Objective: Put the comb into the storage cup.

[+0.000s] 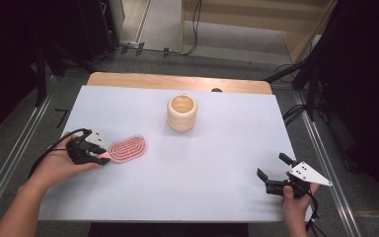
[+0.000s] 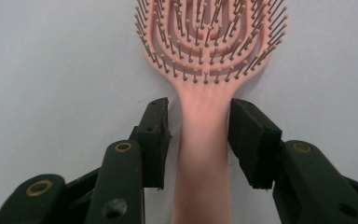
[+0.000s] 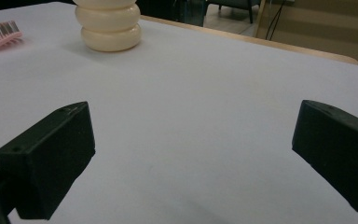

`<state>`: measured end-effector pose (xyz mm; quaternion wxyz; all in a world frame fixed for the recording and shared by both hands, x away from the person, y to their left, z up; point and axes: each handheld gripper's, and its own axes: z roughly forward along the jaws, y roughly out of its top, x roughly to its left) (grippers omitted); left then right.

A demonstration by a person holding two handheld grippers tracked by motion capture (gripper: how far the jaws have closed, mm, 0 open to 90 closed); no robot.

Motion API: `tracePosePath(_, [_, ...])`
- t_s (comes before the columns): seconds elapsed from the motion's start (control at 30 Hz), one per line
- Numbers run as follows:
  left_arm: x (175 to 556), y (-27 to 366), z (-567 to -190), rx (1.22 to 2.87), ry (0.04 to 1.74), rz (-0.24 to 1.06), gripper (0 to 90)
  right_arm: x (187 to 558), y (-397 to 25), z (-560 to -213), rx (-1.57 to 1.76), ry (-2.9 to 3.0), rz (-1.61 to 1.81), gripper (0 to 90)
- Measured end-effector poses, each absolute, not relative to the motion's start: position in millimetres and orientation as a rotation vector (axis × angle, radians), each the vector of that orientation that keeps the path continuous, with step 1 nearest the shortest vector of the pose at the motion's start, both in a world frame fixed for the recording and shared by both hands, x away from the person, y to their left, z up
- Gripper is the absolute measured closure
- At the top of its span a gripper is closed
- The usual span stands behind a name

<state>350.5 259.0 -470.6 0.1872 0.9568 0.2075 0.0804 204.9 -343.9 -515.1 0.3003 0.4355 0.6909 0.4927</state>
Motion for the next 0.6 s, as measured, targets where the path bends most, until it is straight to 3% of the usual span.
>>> tracePosePath(0.23, [348.7, 255.6, -469.9, 2.72, 0.58, 0.215, 69.3, 205.2, -343.7, -515.2, 1.153, 1.834, 1.306, 0.0])
tracePosePath(0.6, [345.9, 260.2, -471.3, 2.664, 0.632, 0.208, 70.6, 205.0, -343.4, -515.2, 1.158, 1.833, 1.306, 0.0])
